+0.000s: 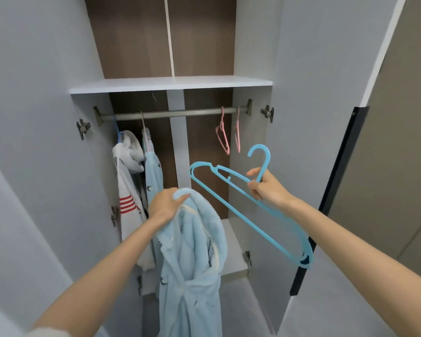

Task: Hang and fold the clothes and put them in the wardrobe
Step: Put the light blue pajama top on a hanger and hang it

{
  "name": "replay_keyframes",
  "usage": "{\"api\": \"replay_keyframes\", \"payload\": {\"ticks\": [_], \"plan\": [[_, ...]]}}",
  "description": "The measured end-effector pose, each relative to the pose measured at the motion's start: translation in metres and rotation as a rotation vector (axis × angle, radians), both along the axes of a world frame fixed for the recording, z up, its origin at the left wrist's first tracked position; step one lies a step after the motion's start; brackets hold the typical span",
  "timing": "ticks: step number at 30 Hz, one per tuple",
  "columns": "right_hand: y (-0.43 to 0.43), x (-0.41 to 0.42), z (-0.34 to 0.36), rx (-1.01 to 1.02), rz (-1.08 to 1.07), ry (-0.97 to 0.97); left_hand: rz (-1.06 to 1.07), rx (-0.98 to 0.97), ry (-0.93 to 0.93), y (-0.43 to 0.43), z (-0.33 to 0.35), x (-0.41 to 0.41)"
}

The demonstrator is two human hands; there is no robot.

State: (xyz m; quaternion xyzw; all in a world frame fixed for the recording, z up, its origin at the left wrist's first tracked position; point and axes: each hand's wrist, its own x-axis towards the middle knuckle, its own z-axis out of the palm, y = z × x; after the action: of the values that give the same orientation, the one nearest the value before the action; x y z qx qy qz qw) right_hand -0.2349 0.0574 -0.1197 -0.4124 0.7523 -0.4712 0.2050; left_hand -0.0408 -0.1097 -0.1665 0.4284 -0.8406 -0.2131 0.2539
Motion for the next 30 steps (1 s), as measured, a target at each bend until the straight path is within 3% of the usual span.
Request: {"api": "replay_keyframes", "payload": {"ticks": [4,11,17,25,30], "plan": [[0.046,0.012,0.006,0.015,-0.049,0.154,0.025,0.032,-0.013,0.025,-0.005,0.009],[0.150,0.010,-0.001,0.137,-0.081,0.188,0.079,0.126,0.021,0.090,-0.018,0.005],[0.221,0.023,-0.022,0.248,-0.015,0.201,0.034,0.055,-0.002,0.156,-0.018,-0.001],[0.240,0.065,-0.033,0.200,0.031,0.152,-0.071,-0.043,0.066,0.221,0.017,-0.001],[0.232,0.080,-0.038,0.193,-0.021,0.280,-0.232,0.102,0.286,0.247,0.050,0.005]]}}
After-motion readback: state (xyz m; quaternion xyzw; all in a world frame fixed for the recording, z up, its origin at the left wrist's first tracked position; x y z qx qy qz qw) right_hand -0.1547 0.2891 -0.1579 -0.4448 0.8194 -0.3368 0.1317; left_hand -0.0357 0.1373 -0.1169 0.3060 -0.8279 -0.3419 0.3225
